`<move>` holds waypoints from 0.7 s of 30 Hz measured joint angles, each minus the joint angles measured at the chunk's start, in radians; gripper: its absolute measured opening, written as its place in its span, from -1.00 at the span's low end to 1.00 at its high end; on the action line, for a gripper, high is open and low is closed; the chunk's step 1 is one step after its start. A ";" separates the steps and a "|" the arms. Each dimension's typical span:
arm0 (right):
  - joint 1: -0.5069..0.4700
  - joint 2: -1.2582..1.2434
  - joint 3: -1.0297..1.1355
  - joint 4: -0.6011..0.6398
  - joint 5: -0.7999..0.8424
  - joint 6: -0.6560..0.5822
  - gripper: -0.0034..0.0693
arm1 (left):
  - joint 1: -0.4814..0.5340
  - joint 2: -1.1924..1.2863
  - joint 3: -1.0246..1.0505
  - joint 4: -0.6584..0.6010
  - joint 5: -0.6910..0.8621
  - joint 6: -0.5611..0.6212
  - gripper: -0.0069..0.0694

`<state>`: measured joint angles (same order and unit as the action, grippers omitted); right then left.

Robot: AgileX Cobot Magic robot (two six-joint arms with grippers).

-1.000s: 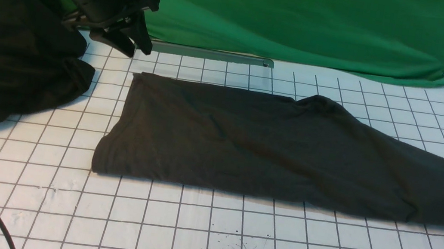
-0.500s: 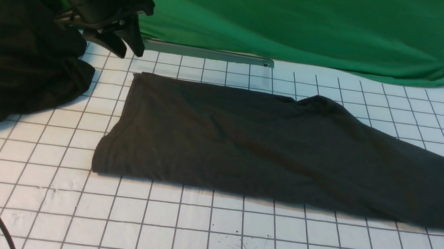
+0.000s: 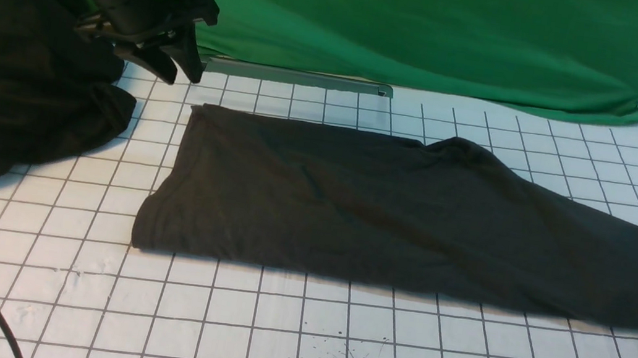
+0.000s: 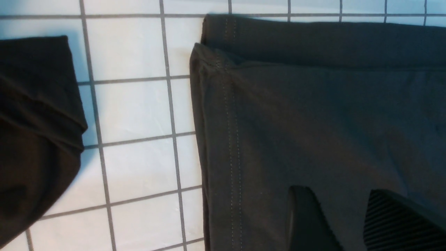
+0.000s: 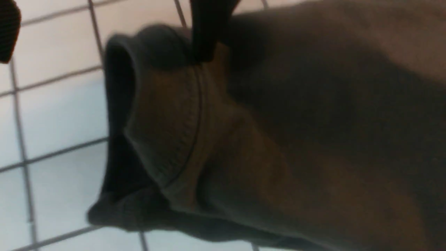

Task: Fold a long-sleeved shirt over a white checkered tablecloth.
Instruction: 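Pull the folded dark garment lengthwise by its ends to straighten it flat on the table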

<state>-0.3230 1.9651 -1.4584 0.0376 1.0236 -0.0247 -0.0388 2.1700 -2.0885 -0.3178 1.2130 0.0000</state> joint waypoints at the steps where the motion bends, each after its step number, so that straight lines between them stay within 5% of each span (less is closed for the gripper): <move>1: 0.000 0.011 0.008 0.001 -0.019 0.000 0.85 | 0.000 0.000 0.000 0.000 -0.002 0.000 -0.17; 13: 0.001 0.100 0.019 0.015 -0.159 0.003 0.53 | 0.000 0.000 0.000 0.000 -0.016 0.000 -0.17; 17: 0.008 0.100 0.019 0.026 -0.161 -0.011 0.07 | 0.000 0.000 0.000 -0.001 -0.022 0.000 -0.17; 21: 0.018 0.100 0.019 0.026 -0.170 -0.022 -0.71 | 0.000 0.000 0.000 -0.001 -0.018 0.000 -0.17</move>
<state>-0.3051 2.0654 -1.4394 0.0637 0.8539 -0.0469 -0.0388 2.1700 -2.0885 -0.3188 1.1955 0.0000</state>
